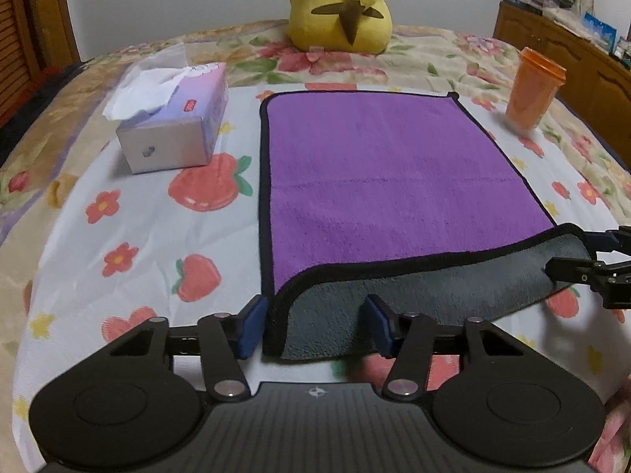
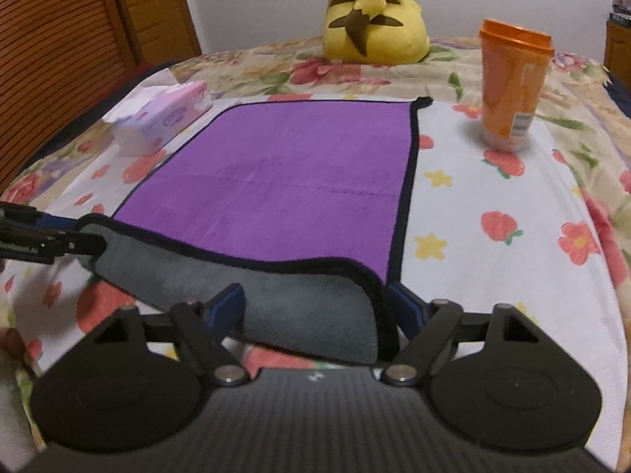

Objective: Fold towel

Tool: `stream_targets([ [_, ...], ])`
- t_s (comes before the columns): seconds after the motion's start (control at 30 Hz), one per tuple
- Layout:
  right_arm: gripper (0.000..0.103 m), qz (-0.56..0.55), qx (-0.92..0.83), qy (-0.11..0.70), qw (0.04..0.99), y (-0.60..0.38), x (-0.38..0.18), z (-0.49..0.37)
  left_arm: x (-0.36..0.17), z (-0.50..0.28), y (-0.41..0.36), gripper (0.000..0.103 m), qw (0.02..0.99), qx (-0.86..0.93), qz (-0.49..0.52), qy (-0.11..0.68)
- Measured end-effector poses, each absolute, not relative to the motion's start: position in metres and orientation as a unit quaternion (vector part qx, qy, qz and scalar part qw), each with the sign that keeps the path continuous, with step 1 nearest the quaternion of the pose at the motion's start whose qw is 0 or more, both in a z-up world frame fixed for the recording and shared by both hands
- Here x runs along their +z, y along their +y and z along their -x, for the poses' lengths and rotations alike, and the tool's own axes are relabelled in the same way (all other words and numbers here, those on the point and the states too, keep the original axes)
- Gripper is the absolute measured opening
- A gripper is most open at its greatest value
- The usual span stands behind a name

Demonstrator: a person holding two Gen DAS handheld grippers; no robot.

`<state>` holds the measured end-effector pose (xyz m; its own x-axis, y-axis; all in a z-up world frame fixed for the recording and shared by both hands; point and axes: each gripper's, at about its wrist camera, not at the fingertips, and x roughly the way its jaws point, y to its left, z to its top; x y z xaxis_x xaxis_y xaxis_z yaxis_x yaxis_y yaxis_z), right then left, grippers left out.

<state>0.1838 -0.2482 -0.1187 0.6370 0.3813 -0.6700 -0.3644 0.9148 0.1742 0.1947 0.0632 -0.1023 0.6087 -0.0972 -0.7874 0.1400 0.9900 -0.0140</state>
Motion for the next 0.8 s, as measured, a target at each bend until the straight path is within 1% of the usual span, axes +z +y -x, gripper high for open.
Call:
stream_targets([
  [0.07,0.072,-0.013,0.208,0.374,0.904,-0.2488,-0.1184,-0.1845,-0.1026,-0.1945,0.0630,0.052,0.896,-0.067,-0.023,0.438],
  [0.13,0.067,-0.014,0.207,0.375,0.903,-0.2506,-0.1184,-0.1861,-0.1026,-0.1943,0.0630,0.042,0.897,-0.070,-0.024,0.437],
  [0.2,0.062,-0.017,0.205,0.376,0.903,-0.2528,-0.1182,-0.1875,-0.1029,-0.1944,0.0621,0.037,0.895,-0.075,-0.025,0.438],
  [0.3,0.054,-0.015,0.201,0.382,0.902,-0.2543,-0.1189,-0.1893,-0.1032,-0.1938,0.0608,0.032,0.896,-0.077,-0.027,0.437],
  [0.37,0.043,-0.013,0.199,0.385,0.901,-0.2554,-0.1199,-0.1901,-0.1033,-0.1938,0.0615,0.026,0.896,-0.077,-0.025,0.438],
  [0.4,0.040,-0.012,0.198,0.386,0.901,-0.2560,-0.1199,-0.1902,-0.1033,-0.1939,0.0620,0.023,0.896,-0.076,-0.023,0.438],
  [0.43,0.034,-0.011,0.197,0.386,0.901,-0.2565,-0.1199,-0.1905,-0.1033,-0.1939,0.0623,0.020,0.896,-0.075,-0.023,0.437],
  [0.5,0.029,-0.010,0.198,0.386,0.901,-0.2575,-0.1198,-0.1907,-0.1034,-0.1940,0.0632,0.014,0.896,-0.072,-0.020,0.438],
  [0.57,0.021,-0.006,0.200,0.384,0.901,-0.2573,-0.1200,-0.1900,-0.1029,-0.1939,0.0637,0.012,0.897,-0.071,-0.019,0.436],
  [0.63,0.017,0.005,0.202,0.382,0.902,-0.2556,-0.1201,-0.1895,-0.1019,-0.1935,0.0641,0.010,0.898,-0.075,-0.018,0.433],
  [0.67,0.009,0.007,0.203,0.382,0.901,-0.2551,-0.1197,-0.1894,-0.1014,-0.1930,0.0637,0.010,0.899,-0.076,-0.018,0.431],
  [0.8,0.005,0.011,0.205,0.380,0.902,-0.2554,-0.1187,-0.1896,-0.0974,-0.1907,0.0627,0.009,0.904,-0.081,-0.018,0.419],
])
